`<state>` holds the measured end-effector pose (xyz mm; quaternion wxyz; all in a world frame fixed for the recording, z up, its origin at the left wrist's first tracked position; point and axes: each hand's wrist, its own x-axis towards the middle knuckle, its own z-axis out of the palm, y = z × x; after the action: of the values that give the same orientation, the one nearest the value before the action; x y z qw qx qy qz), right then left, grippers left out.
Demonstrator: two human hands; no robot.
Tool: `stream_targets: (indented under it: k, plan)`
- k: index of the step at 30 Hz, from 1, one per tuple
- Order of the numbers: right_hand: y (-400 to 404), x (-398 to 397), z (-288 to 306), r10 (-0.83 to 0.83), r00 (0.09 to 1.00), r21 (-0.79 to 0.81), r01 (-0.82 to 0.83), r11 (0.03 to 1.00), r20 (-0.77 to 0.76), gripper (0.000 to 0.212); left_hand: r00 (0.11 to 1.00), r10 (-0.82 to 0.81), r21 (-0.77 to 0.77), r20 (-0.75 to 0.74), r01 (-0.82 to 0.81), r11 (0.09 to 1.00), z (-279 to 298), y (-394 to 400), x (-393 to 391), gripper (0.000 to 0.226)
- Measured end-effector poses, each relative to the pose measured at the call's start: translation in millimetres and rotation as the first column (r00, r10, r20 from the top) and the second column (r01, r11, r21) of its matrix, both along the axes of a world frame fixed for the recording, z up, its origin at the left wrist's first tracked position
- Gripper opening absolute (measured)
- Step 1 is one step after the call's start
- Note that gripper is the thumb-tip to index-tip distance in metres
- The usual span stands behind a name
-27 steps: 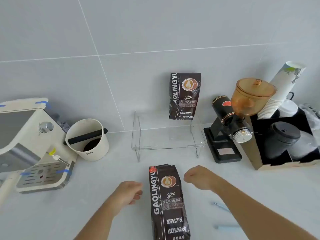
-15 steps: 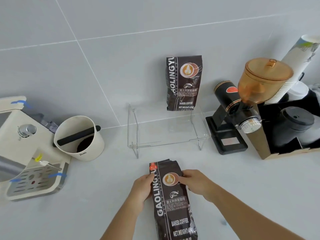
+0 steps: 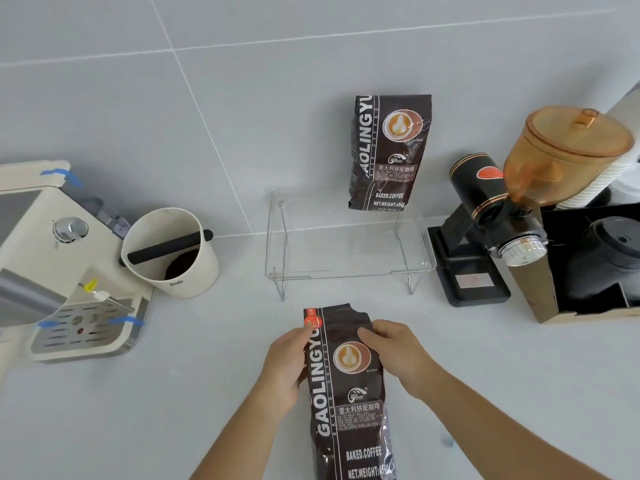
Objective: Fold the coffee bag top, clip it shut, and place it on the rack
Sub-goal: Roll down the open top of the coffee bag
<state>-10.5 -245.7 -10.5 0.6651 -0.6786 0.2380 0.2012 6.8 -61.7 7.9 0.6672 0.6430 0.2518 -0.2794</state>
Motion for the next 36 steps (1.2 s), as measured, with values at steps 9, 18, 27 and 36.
stream_targets:
  k: [9,18,27,36]
  plan:
    - [3.0,-26.3,46.8,0.011,0.976,0.063,-0.026,0.998,0.218,0.042,0.98,0.114,-0.151,0.162,-0.09,0.984,46.9,8.2,-31.0,0.024]
    - [-7.8,-41.2,78.8,0.054,0.937,0.045,-0.074,0.996,0.346,0.024,0.935,0.159,-0.223,0.318,-0.089,0.971,73.5,5.6,-54.2,0.027]
    - [-23.4,-50.3,91.5,0.034,0.914,0.017,-0.045,0.999,0.404,0.02,0.907,0.075,-0.157,0.415,-0.01,0.988,87.7,-6.4,-58.3,0.03]
    - [-15.9,-66.0,105.8,-0.038,0.923,0.052,0.019,0.998,0.383,0.019,0.897,-0.019,-0.067,0.441,0.054,0.996,88.8,-3.4,-58.5,0.029]
